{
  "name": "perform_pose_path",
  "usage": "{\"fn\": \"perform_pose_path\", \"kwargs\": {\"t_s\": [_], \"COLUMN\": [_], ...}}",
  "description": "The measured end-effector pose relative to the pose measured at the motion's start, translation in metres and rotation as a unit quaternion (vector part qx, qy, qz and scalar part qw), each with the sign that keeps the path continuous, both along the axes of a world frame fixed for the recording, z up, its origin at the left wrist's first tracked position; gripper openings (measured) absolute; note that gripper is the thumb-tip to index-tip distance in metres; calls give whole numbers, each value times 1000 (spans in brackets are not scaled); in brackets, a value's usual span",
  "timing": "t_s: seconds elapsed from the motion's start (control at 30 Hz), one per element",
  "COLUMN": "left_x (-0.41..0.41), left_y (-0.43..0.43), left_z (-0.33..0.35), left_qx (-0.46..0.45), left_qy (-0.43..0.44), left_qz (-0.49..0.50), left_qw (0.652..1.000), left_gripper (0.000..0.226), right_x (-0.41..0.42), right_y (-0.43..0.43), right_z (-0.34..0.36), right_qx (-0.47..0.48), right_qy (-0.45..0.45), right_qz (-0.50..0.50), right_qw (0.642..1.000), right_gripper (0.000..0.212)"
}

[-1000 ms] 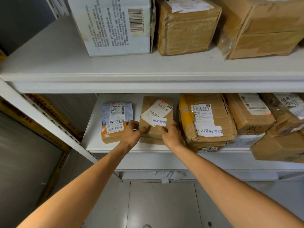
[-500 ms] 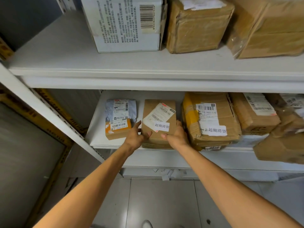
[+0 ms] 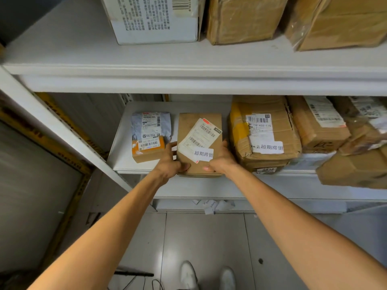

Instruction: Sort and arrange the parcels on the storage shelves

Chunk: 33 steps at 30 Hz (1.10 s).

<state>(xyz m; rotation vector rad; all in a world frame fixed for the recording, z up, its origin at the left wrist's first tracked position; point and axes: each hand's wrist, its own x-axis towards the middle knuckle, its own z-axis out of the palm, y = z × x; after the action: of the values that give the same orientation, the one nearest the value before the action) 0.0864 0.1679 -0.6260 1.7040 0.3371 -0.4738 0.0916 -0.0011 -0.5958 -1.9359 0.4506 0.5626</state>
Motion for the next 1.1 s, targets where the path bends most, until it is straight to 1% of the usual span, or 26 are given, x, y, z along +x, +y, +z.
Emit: {"fn": "perform_pose_path", "kwargs": {"t_s": [0.07,0.1,0.17,0.2,0.3,0.4,0.5,0.6,0.67,0.73,0.87,1.0,1.1], "left_x": [-3,-3,-5,-6,-18,-39,-63,-83,-98,-113,-132,-146,-158], "left_y": [6,8,8,7,4,7,8,6,3,-3,-19,-56,-94], "left_z": [-4,-4,-3,-2,-1,-4,-9,-17,-24,-29,-37,-37,-42], "left_qx": [-18,-21,-22,-29,-37,-31,-22,-26,-17,-15,-24,-26,-38], "left_qy": [15,27,37,37,25,11,-1,6,6,16,33,28,30], "left_qz": [-23,-36,-43,-34,-3,0,0,13,13,8,-25,-94,-140], "left_qw": [999,999,998,998,999,999,1000,1000,1000,1000,999,995,989], "left_gripper": [101,103,97,93,85,80,79,75,81,91,92,89,92], "right_x": [-6,-9,-12,-16,-32,-54,-74,-94,-107,-118,-143,-181,-214], "right_y": [-2,-2,-3,-3,-6,-10,-13,-17,-22,-30,-55,-89,-122], "right_z": [1,1,3,5,4,-10,-27,-43,-52,-57,-57,-58,-62], "right_qx": [29,55,92,101,117,134,115,52,35,16,12,17,-10], "right_qy": [-5,-11,-28,-35,-58,-57,-62,-76,-77,-84,-80,-79,-87], "right_qz": [7,8,12,15,-6,-36,-20,25,29,43,48,-11,-53], "right_qw": [1000,998,995,994,991,989,991,995,996,995,996,997,995], "right_gripper": [113,108,95,92,96,103,106,129,137,138,135,128,132]}}
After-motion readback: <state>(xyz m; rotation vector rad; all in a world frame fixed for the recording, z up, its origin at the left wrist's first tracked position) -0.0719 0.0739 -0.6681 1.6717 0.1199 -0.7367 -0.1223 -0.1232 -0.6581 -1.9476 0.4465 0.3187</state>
